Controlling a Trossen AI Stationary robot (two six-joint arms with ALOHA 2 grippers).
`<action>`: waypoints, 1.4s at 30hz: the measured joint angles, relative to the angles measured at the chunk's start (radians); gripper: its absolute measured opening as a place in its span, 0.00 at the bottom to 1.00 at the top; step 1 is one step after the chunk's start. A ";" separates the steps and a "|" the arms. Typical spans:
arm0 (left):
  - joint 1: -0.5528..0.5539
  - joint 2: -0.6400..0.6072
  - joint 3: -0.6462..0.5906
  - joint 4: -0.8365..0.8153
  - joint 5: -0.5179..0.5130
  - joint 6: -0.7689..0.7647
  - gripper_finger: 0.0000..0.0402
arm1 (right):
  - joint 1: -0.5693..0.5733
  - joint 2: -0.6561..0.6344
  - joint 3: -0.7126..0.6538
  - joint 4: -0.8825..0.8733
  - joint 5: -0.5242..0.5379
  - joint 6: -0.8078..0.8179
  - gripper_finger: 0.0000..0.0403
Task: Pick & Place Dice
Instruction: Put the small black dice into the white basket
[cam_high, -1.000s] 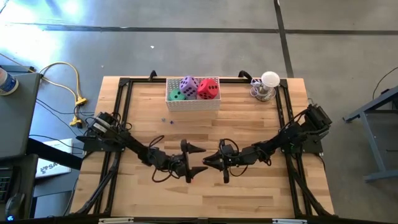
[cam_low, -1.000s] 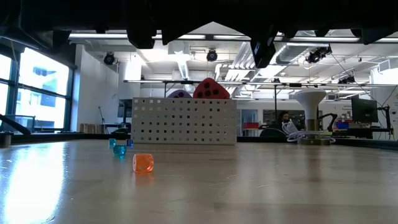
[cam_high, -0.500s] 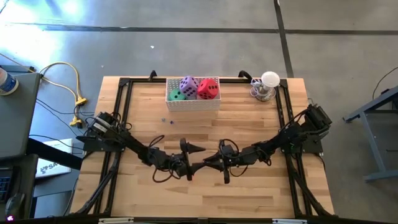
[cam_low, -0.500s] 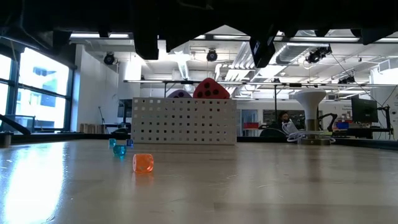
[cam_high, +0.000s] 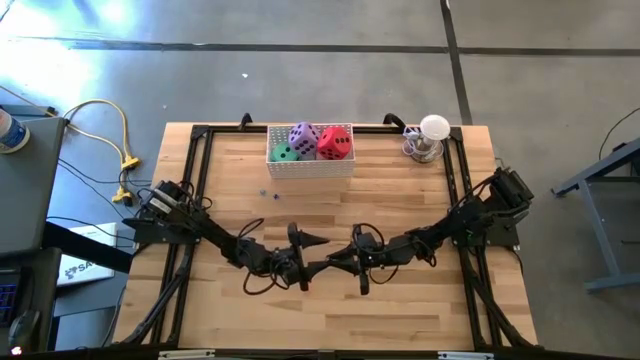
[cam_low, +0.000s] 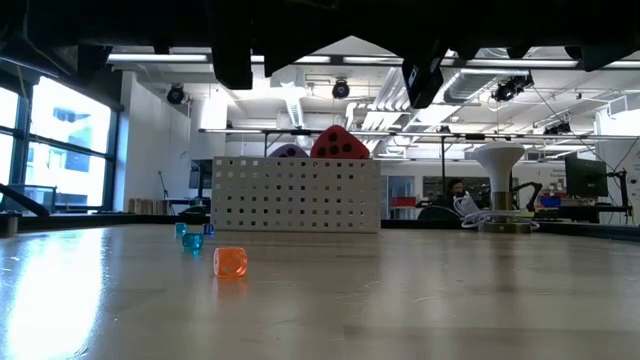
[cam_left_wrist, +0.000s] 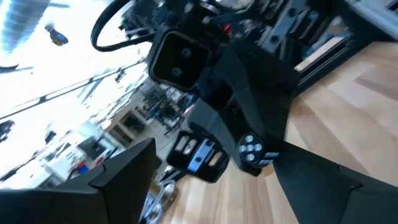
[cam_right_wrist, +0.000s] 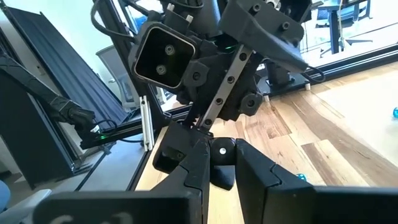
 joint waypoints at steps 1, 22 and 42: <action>0.000 0.000 0.000 0.001 -0.015 0.000 0.77 | 0.000 0.000 0.000 0.000 0.001 0.000 0.10; -0.009 0.000 0.003 0.011 -0.026 -0.016 0.50 | -0.001 0.000 0.001 0.001 0.016 0.003 0.11; -0.008 0.000 0.003 0.009 -0.017 -0.018 0.32 | -0.045 -0.001 0.000 -0.007 0.002 0.023 0.12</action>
